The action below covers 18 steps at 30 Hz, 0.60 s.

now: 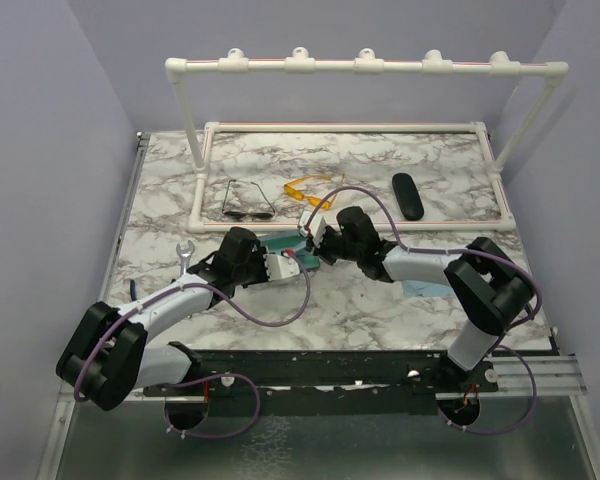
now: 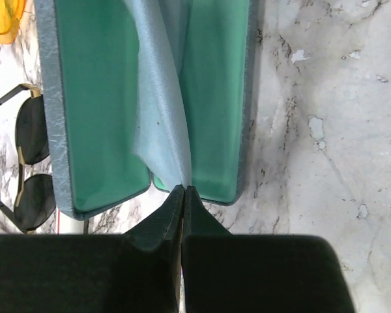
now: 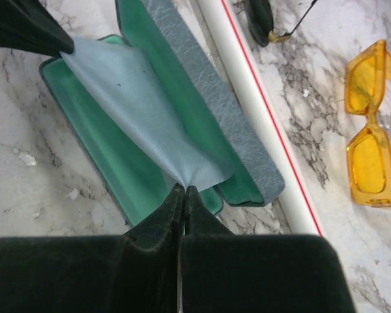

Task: Organize the sunglasses
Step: Place the glasses cleaning cloth in the sunglasses case.

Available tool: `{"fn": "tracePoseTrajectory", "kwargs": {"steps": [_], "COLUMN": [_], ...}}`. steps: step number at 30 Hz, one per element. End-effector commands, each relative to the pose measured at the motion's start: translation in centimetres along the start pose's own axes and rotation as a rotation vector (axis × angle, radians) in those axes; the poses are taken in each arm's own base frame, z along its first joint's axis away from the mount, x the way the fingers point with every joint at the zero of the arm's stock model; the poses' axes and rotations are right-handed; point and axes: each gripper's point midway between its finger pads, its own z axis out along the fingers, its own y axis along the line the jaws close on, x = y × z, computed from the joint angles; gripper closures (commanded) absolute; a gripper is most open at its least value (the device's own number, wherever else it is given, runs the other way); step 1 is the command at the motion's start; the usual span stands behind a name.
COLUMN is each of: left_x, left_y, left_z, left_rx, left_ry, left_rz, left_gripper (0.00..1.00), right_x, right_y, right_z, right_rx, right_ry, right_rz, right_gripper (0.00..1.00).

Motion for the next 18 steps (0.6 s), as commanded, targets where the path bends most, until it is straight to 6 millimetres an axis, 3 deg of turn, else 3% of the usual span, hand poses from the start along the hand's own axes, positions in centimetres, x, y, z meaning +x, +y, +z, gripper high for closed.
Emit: {"fn": "tracePoseTrajectory", "kwargs": {"steps": [1,11,18], "left_x": [0.2,0.9,1.4], "left_y": [-1.3,-3.7,-4.1], "left_z": [0.2,0.6,0.8], "left_rx": [0.043,0.127,0.141], "left_ry": [-0.03,-0.035,-0.021], "left_rz": [0.005,0.016,0.031], "left_gripper": [1.0,1.0,1.0], "right_x": [2.5,4.2,5.0], "right_y": [1.8,3.1,3.3], "right_z": [-0.4,-0.7,-0.7], "right_rx": [-0.071,-0.097,-0.099], "right_ry": [0.063,0.127,0.162], "right_rz": [0.013,0.043,0.05], "right_gripper": [0.99,0.99,0.99]}}
